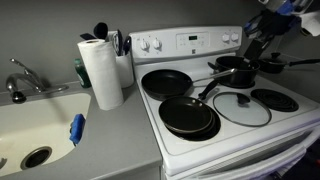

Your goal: Turn on the stove

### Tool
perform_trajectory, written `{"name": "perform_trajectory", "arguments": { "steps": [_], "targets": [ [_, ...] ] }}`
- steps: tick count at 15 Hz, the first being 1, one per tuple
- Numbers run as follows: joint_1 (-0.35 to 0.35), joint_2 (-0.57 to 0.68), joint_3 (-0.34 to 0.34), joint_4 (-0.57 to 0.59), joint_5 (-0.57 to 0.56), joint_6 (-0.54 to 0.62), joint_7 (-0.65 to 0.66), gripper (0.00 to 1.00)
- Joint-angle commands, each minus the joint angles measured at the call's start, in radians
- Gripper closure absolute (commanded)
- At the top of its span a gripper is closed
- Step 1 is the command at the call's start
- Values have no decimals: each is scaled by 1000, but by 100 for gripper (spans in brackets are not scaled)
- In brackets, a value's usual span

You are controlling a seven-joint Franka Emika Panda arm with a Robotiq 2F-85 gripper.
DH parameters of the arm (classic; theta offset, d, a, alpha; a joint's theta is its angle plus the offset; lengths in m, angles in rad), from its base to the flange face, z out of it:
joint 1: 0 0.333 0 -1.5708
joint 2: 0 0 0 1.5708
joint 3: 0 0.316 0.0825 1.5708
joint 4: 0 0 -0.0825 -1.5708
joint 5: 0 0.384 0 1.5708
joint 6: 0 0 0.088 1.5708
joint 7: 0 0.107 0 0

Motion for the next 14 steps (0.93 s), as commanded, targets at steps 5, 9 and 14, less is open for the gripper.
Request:
{"name": "perform_trajectory", "arguments": {
  "steps": [5, 9, 14],
  "targets": [
    [80, 184, -45, 127, 136, 143, -127, 0],
    [115, 250, -35, 204, 194, 145, -182, 0],
    [127, 352, -48, 312, 240, 167, -285, 0]
  ]
}}
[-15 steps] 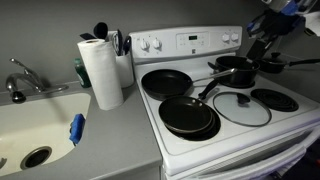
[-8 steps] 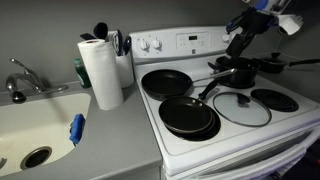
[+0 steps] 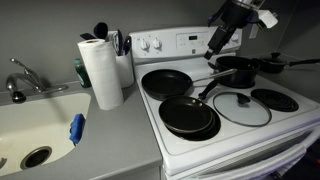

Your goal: Turn on the stove

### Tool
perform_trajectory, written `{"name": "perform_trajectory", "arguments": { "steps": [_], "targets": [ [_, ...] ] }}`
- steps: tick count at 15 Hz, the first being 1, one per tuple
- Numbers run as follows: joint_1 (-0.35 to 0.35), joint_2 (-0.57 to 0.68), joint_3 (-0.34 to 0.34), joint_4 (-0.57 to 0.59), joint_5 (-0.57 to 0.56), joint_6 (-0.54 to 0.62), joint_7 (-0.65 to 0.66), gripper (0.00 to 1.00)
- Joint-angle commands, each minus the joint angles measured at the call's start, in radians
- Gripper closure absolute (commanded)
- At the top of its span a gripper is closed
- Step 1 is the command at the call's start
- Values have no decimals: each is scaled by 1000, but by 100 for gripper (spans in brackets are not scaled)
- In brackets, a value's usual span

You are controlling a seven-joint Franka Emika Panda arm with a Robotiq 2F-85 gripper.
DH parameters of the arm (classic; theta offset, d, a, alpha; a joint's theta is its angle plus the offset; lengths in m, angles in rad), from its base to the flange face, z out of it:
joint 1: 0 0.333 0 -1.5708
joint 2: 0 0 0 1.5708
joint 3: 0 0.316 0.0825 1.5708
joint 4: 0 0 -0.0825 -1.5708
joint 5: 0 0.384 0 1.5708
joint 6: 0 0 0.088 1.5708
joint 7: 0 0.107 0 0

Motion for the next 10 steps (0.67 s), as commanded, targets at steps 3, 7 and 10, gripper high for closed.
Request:
{"name": "perform_trajectory", "arguments": {
  "steps": [3, 7, 10],
  "targets": [
    [-3, 166, -32, 157, 81, 25, -177, 0],
    [-17, 268, -27, 274, 148, 4, -278, 0],
    [-31, 244, -6, 244, 114, 14, -248, 0]
  ]
}}
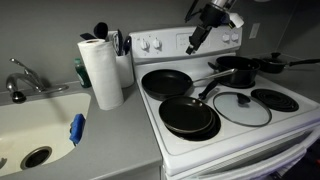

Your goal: Turn on the stove

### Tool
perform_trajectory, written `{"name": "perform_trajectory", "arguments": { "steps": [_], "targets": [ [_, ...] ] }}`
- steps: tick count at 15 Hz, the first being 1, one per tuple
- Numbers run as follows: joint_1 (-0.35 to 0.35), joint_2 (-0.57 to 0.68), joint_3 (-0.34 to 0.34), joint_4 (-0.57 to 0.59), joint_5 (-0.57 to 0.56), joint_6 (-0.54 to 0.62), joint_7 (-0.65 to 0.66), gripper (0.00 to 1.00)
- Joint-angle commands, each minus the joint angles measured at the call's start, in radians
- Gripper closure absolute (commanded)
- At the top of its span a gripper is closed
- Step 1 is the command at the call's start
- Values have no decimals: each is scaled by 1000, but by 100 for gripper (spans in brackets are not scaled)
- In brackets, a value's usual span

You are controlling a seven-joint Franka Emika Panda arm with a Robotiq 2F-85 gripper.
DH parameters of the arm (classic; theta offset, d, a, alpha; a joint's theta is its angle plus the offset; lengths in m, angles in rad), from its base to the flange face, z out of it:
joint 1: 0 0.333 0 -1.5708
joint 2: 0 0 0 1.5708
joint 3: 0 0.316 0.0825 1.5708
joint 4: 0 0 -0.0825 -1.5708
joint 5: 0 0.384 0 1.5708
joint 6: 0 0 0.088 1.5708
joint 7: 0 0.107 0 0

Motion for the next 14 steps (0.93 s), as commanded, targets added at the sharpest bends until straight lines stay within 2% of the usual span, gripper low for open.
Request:
{"name": "perform_trajectory", "arguments": {
  "steps": [1, 7, 14],
  "targets": [
    [-25, 2, 27, 3, -2, -3, 6, 0],
    [-25, 14, 31, 13, 1, 13, 12, 0],
    [-39, 174, 38, 198, 4, 49, -33, 0]
  ]
}}
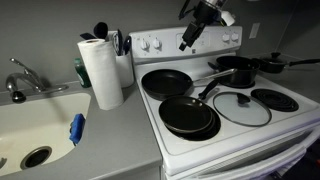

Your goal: Turn on the stove

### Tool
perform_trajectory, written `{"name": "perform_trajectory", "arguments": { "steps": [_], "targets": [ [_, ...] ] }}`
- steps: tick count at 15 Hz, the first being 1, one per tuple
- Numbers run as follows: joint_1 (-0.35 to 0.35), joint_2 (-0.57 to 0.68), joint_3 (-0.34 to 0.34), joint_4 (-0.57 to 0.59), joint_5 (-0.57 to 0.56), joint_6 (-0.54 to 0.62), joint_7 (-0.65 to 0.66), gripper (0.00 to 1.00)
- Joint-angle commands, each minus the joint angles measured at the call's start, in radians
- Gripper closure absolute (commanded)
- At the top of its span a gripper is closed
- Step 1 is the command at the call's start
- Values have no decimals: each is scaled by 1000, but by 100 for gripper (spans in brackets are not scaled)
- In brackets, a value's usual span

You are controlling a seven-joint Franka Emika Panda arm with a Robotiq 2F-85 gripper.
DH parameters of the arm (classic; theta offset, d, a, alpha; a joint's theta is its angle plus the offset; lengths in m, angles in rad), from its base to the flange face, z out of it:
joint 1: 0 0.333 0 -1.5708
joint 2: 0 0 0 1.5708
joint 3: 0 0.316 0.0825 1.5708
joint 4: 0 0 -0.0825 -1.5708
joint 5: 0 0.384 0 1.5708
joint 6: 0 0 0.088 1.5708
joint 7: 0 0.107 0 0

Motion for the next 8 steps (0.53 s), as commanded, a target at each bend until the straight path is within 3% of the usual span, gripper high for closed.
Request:
{"name": "perform_trajectory", "arguments": {
  "steps": [1, 8],
  "targets": [
    [-39, 132, 31, 142, 2, 32, -41, 0],
    [-68, 357, 95, 406, -46, 70, -55, 0]
  ]
}}
